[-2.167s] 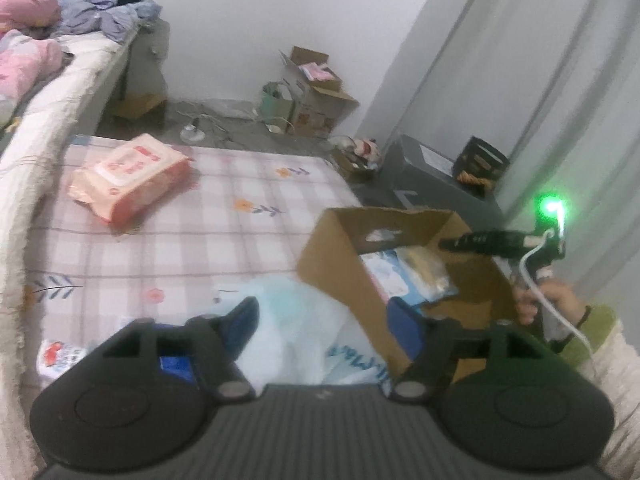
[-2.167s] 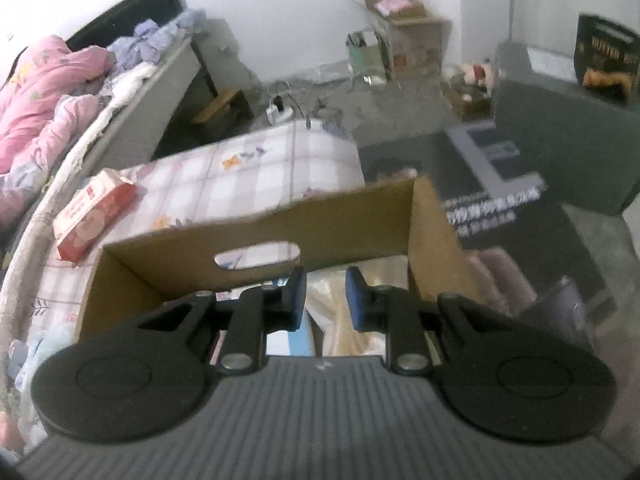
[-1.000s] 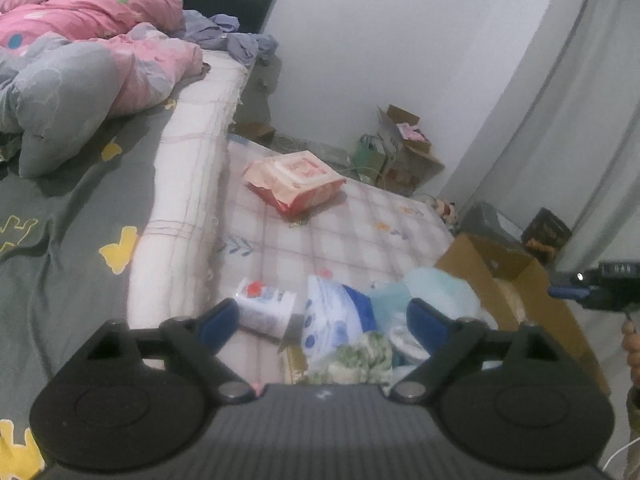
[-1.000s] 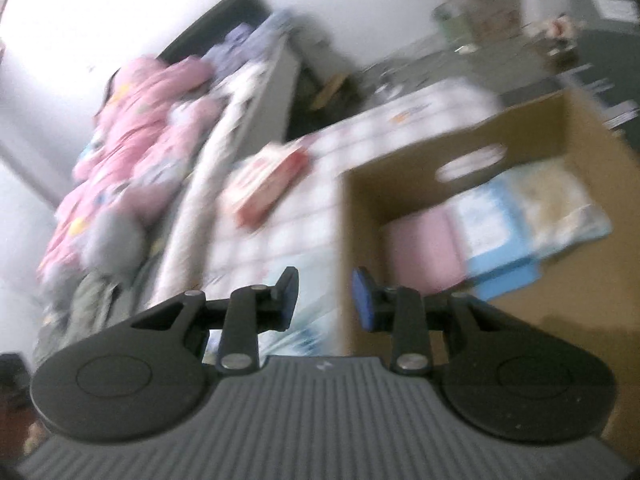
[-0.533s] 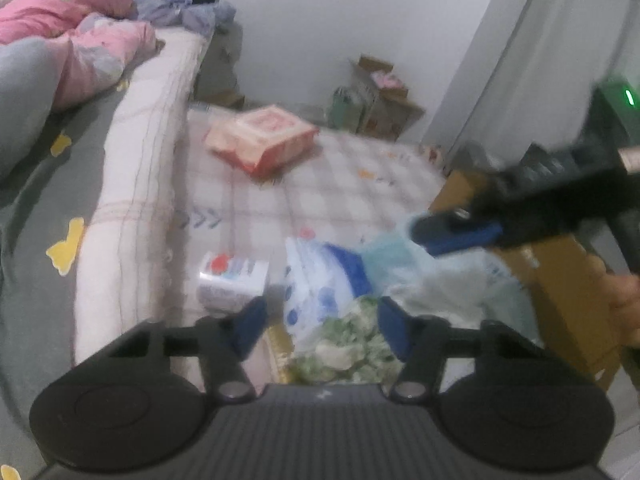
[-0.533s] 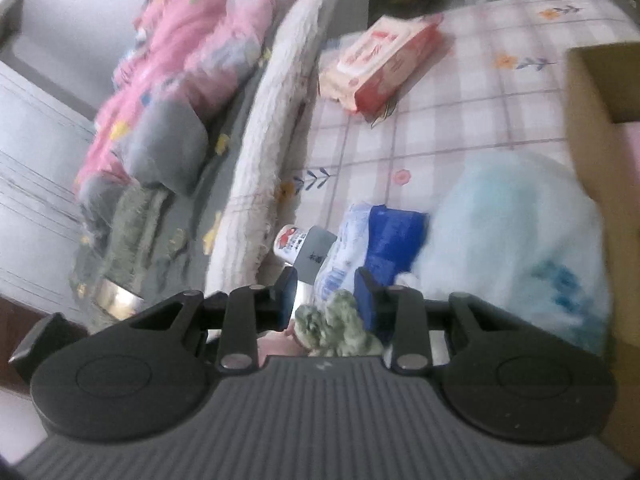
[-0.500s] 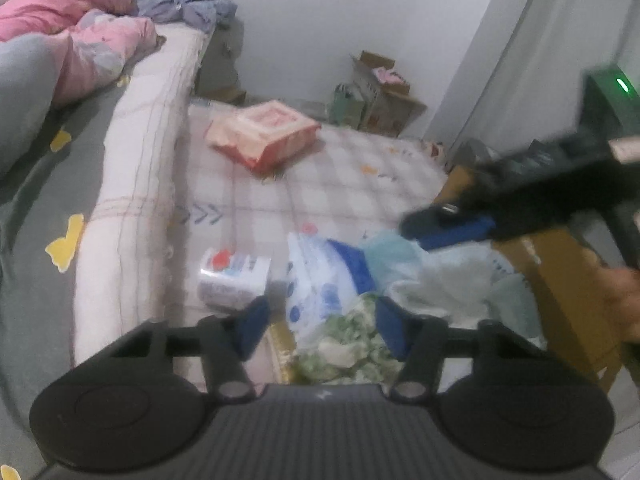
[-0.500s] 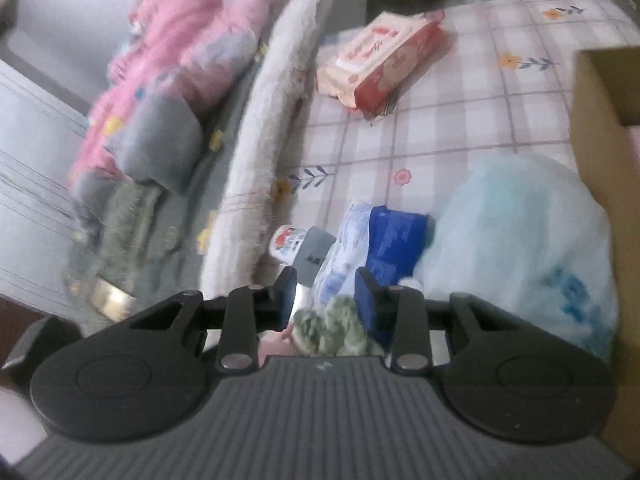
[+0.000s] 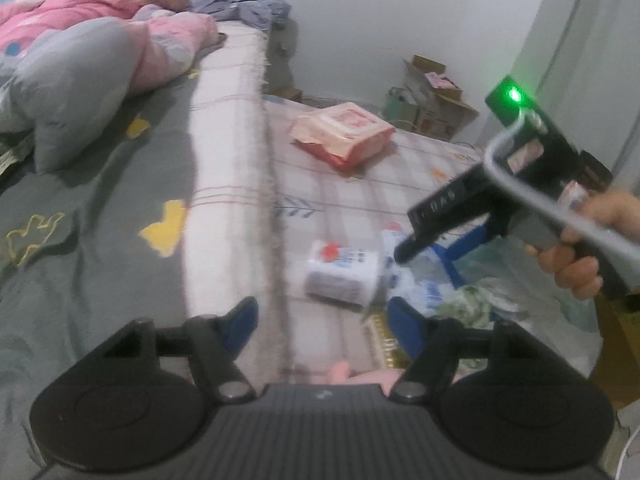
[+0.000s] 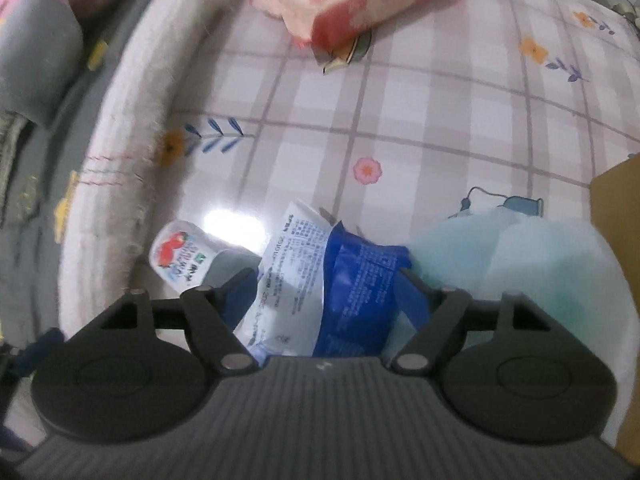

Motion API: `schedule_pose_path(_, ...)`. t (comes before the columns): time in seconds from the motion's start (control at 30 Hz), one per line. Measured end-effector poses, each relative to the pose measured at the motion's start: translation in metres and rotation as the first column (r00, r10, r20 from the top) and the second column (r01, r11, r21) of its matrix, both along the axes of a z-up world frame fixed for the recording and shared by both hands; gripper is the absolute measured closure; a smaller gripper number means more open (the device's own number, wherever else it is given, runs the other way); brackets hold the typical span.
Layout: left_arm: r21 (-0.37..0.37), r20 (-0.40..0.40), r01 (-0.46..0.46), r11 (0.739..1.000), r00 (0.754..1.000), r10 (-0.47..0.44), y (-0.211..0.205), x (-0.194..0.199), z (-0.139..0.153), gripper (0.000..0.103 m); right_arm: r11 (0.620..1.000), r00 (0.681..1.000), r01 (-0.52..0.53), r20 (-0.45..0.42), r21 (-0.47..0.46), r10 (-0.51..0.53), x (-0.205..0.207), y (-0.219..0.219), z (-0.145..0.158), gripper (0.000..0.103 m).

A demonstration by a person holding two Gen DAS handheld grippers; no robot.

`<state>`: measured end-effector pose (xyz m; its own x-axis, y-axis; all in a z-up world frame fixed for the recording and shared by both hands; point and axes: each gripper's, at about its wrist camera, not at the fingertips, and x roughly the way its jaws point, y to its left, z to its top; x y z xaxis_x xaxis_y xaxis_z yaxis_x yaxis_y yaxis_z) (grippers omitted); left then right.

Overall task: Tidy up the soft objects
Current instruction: 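Reach the right gripper to the blue-and-white wet-wipes pack and close on it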

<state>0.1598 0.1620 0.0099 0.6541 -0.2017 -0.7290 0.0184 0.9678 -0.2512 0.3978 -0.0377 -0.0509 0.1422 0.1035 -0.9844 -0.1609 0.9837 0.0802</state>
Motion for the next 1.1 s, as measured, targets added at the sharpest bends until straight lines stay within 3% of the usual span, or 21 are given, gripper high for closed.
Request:
schedule_pose_path(0.07, -0.005, -0.007, -0.017, 1.000, 1.000, 0.017, 0.008, -0.001, -0.002, 0.031, 1.000, 1.000, -0.014, 0.005, -0.022, 0.014, 0.000, 0.007, -0.007, 0.016)
schedule_pose_path(0.23, -0.033, -0.026, -0.035, 0.999, 0.999, 0.034, 0.016, -0.004, -0.005, 0.031, 0.996, 0.998, -0.064, 0.025, -0.063, 0.066, -0.002, 0.018, -0.011, 0.016)
schedule_pose_path(0.33, -0.039, -0.023, -0.036, 0.999, 0.999, 0.036, 0.015, -0.007, -0.005, 0.031, 0.995, 0.996, -0.073, 0.039, -0.072, 0.075, -0.003, 0.014, -0.008, 0.026)
schedule_pose_path(0.47, -0.049, -0.017, -0.032, 0.998, 0.999, 0.031, 0.014, -0.012, -0.003, 0.030, 0.999, 0.996, -0.036, 0.077, -0.011, 0.037, -0.004, 0.003, 0.005, 0.049)
schedule_pose_path(0.6, -0.063, -0.003, -0.025, 0.998, 1.000, 0.025, 0.011, -0.014, 0.000, 0.030, 0.998, 0.995, 0.030, 0.092, 0.053, -0.035, -0.004, -0.014, 0.012, 0.057)
schedule_pose_path(0.67, -0.076, 0.012, -0.017, 0.997, 1.000, 0.017, 0.009, -0.017, 0.002, 0.031, 0.991, 0.993, 0.075, 0.086, 0.114, -0.085, -0.005, -0.027, 0.014, 0.074)
schedule_pose_path(0.8, -0.100, 0.034, 0.008, 0.995, 0.999, -0.005, 0.001, -0.016, 0.004, 0.032, 0.955, 0.980, 0.174, 0.053, 0.242, -0.192, -0.006, -0.054, 0.013, 0.078)
schedule_pose_path(0.97, -0.135, 0.050, 0.085, 0.987, 0.996, -0.079, -0.019, 0.001, 0.004, 0.038, 0.909, 0.967, 0.230, 0.026, 0.348, -0.254, -0.010, -0.074, 0.011, 0.083)
schedule_pose_path(1.0, -0.139, 0.046, 0.100, 0.985, 0.994, -0.095, -0.024, 0.007, 0.004, 0.038, 0.896, 0.964, 0.240, 0.016, 0.373, -0.265, -0.011, -0.078, 0.010, 0.086)
schedule_pose_path(1.07, -0.137, 0.040, 0.124, 0.983, 0.992, -0.120, -0.033, 0.017, 0.001, 0.039, 0.851, 0.957, 0.266, -0.018, 0.453, -0.289, -0.010, -0.086, 0.009, 0.103)
schedule_pose_path(1.1, -0.134, 0.037, 0.143, 0.981, 0.990, -0.139, -0.038, 0.023, -0.001, 0.039, 0.839, 0.955, 0.270, -0.023, 0.471, -0.295, -0.009, -0.088, 0.009, 0.103)
